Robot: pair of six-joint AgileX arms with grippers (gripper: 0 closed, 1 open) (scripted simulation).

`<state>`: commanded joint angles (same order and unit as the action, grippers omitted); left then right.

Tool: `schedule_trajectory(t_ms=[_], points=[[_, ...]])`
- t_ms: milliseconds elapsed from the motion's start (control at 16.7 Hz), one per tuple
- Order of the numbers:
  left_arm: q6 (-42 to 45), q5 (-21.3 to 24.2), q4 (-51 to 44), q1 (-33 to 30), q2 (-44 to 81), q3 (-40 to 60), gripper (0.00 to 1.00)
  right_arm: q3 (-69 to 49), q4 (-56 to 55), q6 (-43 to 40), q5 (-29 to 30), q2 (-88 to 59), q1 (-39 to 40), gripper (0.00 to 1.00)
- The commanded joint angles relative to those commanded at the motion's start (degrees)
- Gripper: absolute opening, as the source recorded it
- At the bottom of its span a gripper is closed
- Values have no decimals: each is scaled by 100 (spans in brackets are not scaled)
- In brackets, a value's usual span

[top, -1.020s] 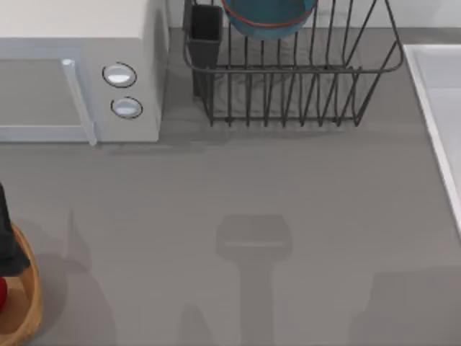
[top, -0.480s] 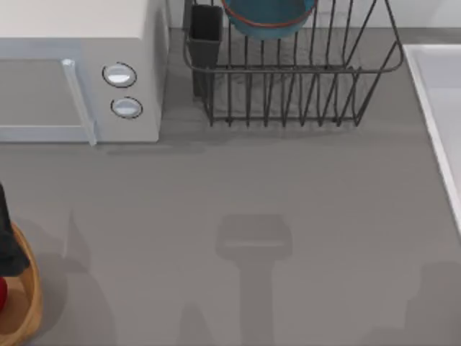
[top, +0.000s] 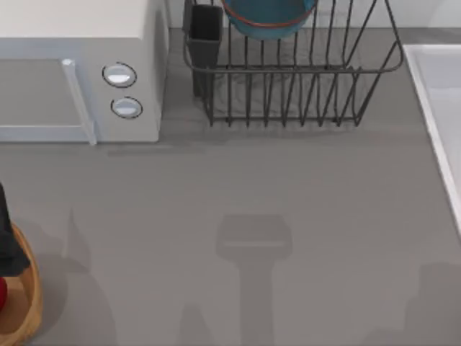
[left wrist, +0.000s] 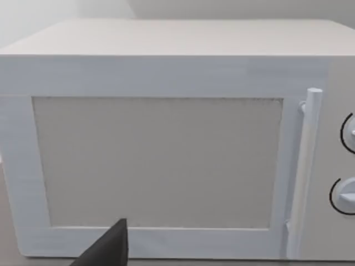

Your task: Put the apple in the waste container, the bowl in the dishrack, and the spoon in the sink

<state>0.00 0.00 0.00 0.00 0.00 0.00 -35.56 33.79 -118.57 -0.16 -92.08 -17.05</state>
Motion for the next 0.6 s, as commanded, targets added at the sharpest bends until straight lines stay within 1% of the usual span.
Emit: schedule_trajectory(t_ms=[600], points=[[0,0,0,0,0,0,100,0,0,0,0,0,0,2]])
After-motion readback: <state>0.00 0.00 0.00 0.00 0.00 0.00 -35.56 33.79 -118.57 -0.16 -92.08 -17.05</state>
